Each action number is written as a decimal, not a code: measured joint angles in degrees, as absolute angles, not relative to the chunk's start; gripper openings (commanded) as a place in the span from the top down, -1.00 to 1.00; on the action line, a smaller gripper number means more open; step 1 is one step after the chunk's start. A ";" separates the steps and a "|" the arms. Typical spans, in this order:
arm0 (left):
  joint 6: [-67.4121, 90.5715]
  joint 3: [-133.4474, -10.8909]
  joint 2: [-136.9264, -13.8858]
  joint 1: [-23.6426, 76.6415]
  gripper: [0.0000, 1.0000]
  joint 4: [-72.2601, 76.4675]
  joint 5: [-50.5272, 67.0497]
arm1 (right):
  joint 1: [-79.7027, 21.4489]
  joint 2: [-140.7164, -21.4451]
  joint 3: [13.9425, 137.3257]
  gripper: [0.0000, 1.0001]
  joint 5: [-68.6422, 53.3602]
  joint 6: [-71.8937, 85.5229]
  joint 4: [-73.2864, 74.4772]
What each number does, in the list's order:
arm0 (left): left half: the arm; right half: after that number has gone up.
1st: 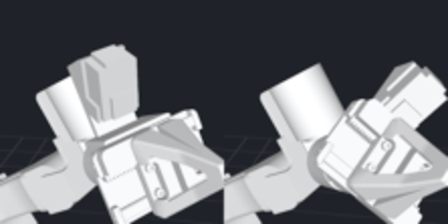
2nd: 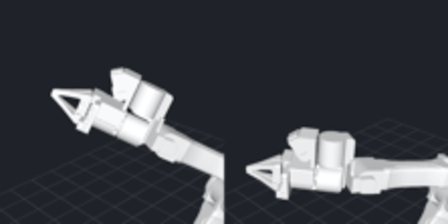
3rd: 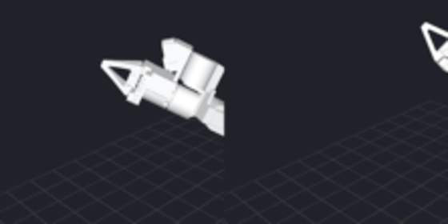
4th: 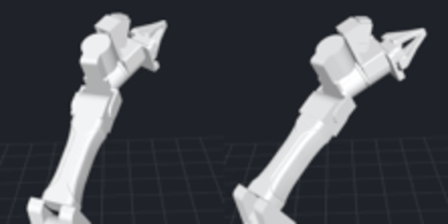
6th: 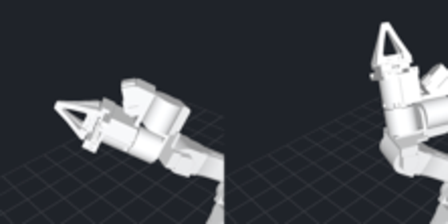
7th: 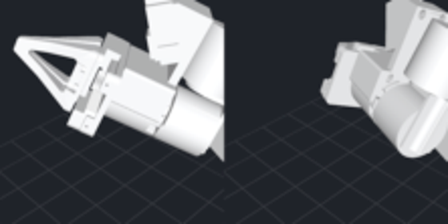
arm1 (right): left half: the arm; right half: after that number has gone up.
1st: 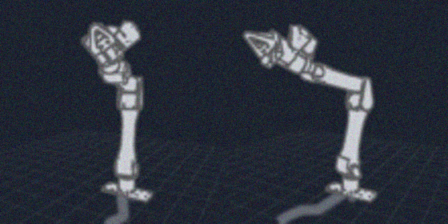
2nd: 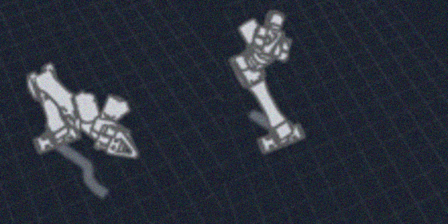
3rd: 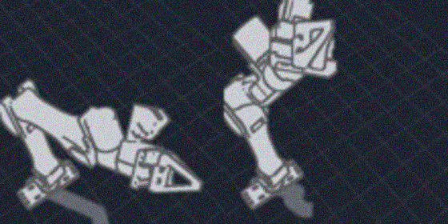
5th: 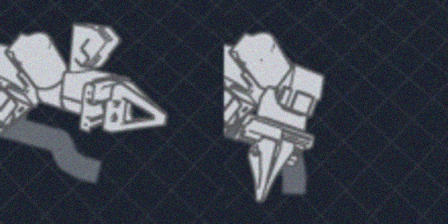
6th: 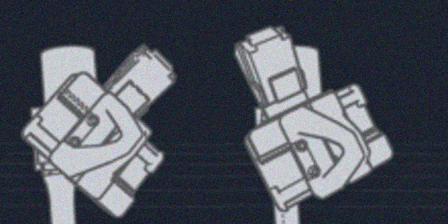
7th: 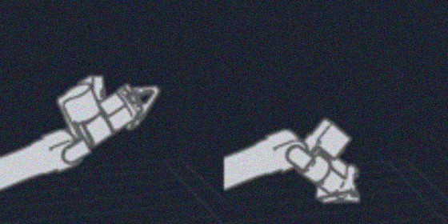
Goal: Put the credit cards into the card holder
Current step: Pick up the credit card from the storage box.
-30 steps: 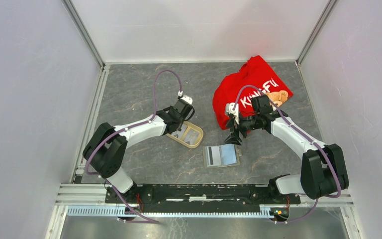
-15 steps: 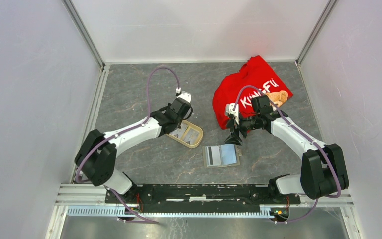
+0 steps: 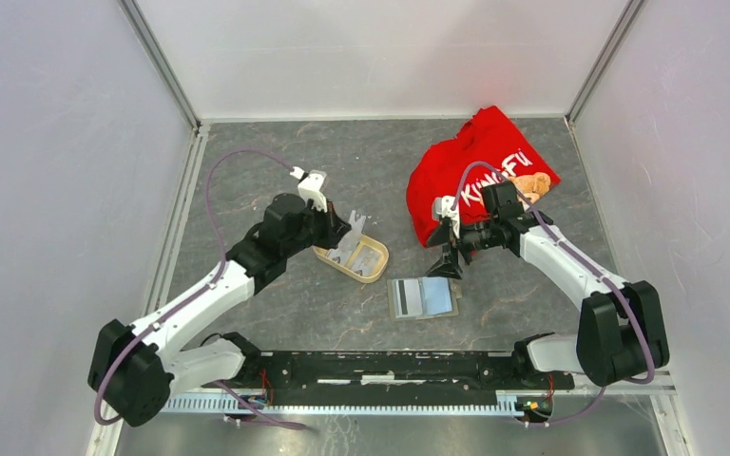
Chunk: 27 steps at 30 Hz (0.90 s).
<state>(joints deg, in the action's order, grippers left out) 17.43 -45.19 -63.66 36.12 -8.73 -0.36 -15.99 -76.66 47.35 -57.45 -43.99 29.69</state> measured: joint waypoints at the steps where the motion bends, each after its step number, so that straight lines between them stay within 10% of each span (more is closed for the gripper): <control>1: 19.75 -43.20 -62.76 35.20 0.96 -5.45 3.46 | -15.99 -76.36 47.35 -0.69 -58.65 -43.75 29.65; 10: 52.51 -31.09 -73.80 31.83 0.97 27.42 28.64 | -15.90 -75.70 40.95 -0.65 -71.96 -18.65 11.81; 27: 62.35 -30.92 -81.30 36.64 0.96 47.05 32.08 | -14.02 -76.95 29.69 -0.34 -69.36 36.88 -31.29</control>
